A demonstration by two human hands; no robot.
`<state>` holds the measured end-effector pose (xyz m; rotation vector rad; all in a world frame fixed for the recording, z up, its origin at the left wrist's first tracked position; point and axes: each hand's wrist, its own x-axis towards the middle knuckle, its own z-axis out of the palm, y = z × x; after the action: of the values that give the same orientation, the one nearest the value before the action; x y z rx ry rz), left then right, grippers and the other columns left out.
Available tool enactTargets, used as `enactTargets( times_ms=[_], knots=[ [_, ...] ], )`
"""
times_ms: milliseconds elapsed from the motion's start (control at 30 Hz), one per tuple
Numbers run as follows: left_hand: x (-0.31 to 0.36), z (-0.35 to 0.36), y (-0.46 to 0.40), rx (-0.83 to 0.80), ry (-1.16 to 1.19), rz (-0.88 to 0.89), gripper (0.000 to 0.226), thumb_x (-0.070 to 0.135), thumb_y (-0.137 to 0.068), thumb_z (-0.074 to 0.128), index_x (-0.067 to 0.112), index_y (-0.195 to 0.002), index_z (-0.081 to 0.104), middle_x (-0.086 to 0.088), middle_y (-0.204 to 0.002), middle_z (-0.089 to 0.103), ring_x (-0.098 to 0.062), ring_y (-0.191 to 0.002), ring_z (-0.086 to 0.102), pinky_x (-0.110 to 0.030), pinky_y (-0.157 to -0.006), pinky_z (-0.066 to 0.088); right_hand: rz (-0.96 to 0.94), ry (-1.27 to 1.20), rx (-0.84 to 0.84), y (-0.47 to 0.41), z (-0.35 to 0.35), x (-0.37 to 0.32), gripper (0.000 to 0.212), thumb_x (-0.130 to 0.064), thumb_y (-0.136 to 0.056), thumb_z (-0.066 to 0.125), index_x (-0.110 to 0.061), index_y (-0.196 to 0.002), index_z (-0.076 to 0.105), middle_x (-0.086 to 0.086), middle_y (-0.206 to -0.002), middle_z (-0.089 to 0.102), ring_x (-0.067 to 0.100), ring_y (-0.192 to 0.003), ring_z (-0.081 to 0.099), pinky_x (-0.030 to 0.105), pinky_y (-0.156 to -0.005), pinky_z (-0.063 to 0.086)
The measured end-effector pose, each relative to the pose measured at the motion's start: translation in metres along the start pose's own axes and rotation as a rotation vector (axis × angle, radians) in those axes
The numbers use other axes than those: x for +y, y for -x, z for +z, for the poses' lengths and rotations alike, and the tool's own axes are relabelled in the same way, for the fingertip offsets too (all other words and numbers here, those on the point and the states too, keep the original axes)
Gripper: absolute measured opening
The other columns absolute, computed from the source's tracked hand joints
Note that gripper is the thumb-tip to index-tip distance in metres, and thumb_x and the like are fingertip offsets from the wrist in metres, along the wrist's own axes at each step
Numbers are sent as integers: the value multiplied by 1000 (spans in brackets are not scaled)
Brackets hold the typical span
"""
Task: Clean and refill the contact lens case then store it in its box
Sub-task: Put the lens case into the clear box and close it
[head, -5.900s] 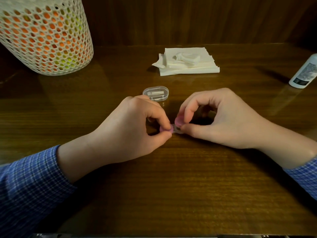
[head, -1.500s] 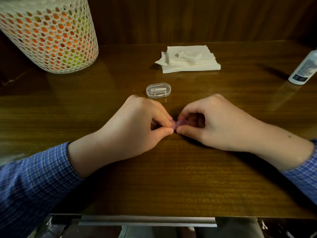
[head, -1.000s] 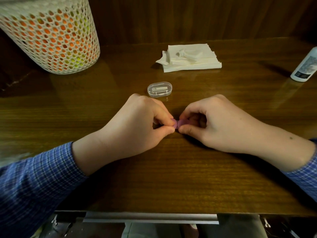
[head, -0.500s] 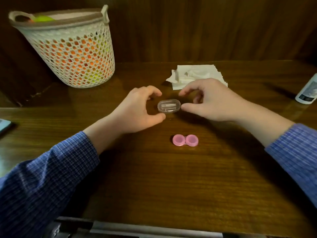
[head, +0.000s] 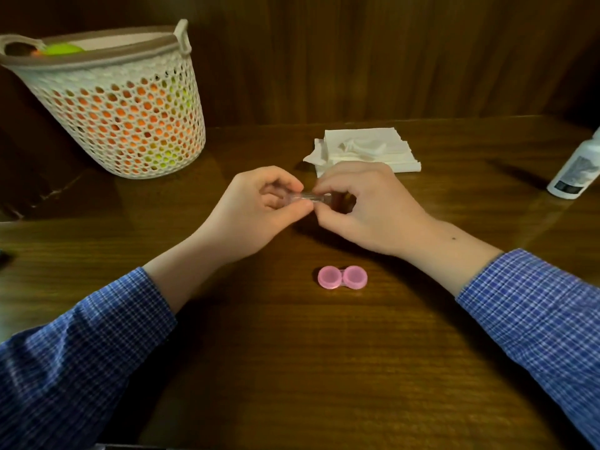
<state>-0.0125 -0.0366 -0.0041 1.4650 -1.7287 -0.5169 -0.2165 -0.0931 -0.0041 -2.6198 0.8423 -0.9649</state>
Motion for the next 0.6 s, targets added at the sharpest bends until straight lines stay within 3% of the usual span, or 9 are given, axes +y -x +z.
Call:
enactTargets(
  times_ms=[133,333,467,600],
  knots=[
    [5,-1,2,-8,106,-73,47,45,-69,79,23,-109,69,5,-92,77,-5,-84,77,-16,-69,60,-58,8,17,6,-4,-6,21,-25,-91,71,-17,-107,81,-1,-91,79,11,-80,68,34,-72,59],
    [5,-2,5,-39,179,-99,39,41,-63,80,23,-97,72,3,-85,79,-12,-82,78,-20,-70,62,-124,59,5,6,-3,-11,20,-26,-91,71,-14,-100,83,2,-84,79,16,-76,70,39,-67,58],
    [6,-3,7,-43,219,-116,50,41,-63,81,21,-107,70,4,-89,80,-12,-83,78,-21,-71,62,-135,58,6,6,-4,-13,20,-27,-91,70,-13,-98,83,2,-82,78,17,-74,69,40,-65,57],
    [7,-3,8,-56,257,-143,67,42,-61,82,21,-122,63,1,-94,80,-14,-87,79,-31,-79,65,-143,43,13,7,-4,-14,19,-26,-91,71,-13,-99,83,0,-82,77,14,-73,67,37,-65,57]
  ],
)
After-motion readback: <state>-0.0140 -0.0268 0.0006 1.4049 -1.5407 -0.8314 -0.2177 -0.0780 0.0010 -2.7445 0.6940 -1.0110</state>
